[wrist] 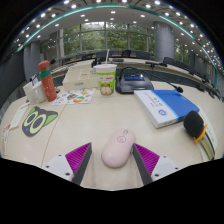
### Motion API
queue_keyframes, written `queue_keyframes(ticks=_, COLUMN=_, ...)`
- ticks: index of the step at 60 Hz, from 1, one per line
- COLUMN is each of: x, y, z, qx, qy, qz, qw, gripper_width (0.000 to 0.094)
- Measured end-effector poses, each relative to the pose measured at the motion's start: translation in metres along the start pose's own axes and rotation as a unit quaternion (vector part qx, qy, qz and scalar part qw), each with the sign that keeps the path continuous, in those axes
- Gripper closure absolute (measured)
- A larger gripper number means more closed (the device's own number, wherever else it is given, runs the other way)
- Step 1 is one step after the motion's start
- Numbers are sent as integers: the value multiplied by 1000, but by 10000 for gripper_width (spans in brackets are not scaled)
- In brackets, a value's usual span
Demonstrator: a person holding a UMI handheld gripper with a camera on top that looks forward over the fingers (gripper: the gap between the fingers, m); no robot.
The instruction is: Arrange mouse
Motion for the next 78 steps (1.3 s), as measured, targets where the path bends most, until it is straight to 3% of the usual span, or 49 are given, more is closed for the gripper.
queue_keyframes(ticks=10, x=8, y=14, z=-6, qx=-32, qy=-3, qz=2, qw=999, gripper_width=283)
queue_keyframes(ticks=14, x=11, y=19, z=-7, qx=-40, qy=-1, qz=-1, qw=999, gripper_width=448)
queue_keyframes(ticks=29, x=15, y=19, z=-9, qx=-62, qy=3, qz=6, qw=998, gripper_width=591)
queue_keyframes(ticks=36, x=36, y=6, z=-9, qx=-92, qy=-3, qz=-11, qw=996, gripper_width=605)
queue_keyframes(ticks=45, x=115, y=-38, z=29, qx=-113, qy=-13, qz=-79, qw=990, gripper_width=605)
queue_keyframes(ticks=56, x=188, y=-63, z=148, qx=-71, qy=-26, qz=-137, qw=988, gripper_width=607)
queue_keyframes(ticks=59, x=197, y=-55, z=184, qx=-49, qy=-32, qz=-135, qw=989, gripper_width=607)
queue_keyframes(ticks=69, x=151, y=-3, z=299, qx=13, qy=-45, qz=-92, qw=995, gripper_width=606)
queue_keyframes(ticks=78, x=92, y=49, z=347, qx=26, qy=-51, qz=-43, qw=997, gripper_width=604)
Point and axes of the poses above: the point between the fingertips, and its own axes, seen from behind it with the camera up: z to the left, x up, y forward, the way the camera looks, the point moved 1 cm from there along -y, backward, against the way the camera looks, and after that the axes turned 5 degrees about -z, right-handed, at the moved point
